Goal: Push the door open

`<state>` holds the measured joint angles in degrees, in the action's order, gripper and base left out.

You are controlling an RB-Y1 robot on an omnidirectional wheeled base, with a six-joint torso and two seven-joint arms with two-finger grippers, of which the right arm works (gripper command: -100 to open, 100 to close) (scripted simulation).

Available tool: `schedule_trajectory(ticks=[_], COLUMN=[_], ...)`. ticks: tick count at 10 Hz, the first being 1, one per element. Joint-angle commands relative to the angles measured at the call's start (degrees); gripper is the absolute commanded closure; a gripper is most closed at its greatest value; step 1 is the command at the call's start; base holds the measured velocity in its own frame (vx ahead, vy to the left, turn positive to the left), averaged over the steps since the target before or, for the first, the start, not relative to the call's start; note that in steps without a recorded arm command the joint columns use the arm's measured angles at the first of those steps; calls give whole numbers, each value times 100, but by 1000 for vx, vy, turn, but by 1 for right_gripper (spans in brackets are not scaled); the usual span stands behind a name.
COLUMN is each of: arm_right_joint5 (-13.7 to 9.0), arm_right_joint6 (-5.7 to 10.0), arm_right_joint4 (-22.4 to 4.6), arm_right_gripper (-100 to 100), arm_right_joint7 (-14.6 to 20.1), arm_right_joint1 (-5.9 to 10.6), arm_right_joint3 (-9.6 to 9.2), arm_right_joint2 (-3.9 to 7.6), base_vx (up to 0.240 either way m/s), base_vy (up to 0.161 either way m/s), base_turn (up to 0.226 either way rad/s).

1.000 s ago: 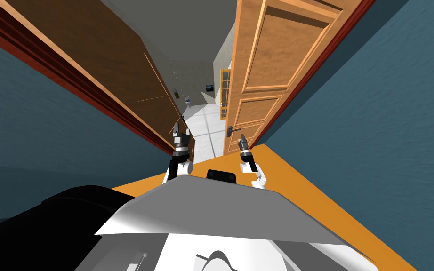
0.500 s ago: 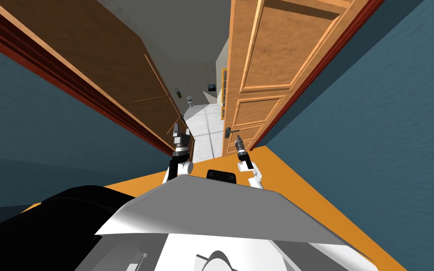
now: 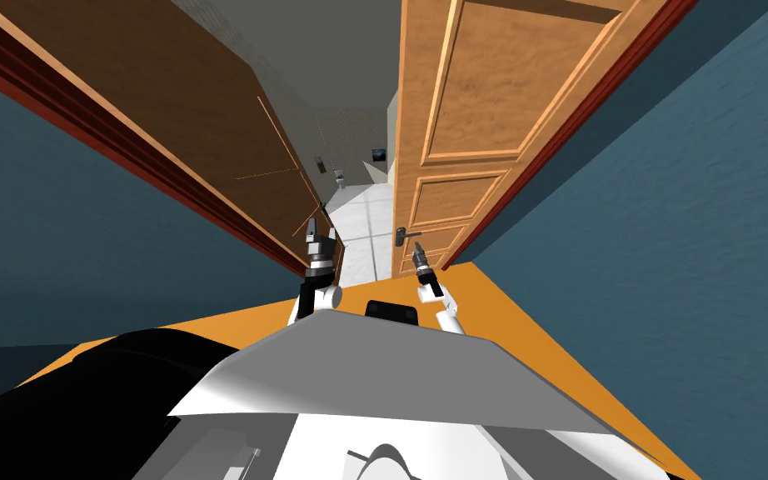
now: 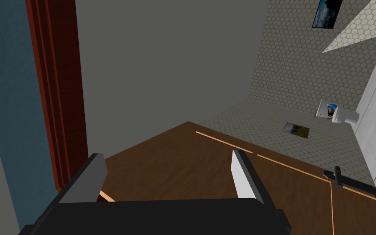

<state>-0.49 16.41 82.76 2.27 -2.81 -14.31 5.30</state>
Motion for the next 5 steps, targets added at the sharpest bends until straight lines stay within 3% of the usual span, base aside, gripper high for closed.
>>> schedule_trajectory(ticks=[1,5], arm_right_joint5=[-11,-47], arm_right_joint6=[-45,-98], arm_right_joint4=[-198,-672], arm_right_gripper=[-100,-100], arm_right_joint7=[41,138], arm_right_joint1=[100,331], arm_right_joint3=[-63,-197], arm_right_joint2=[-21,-47], base_vx=[63,37], base_vy=[-151,-119], base_turn=[79,70])
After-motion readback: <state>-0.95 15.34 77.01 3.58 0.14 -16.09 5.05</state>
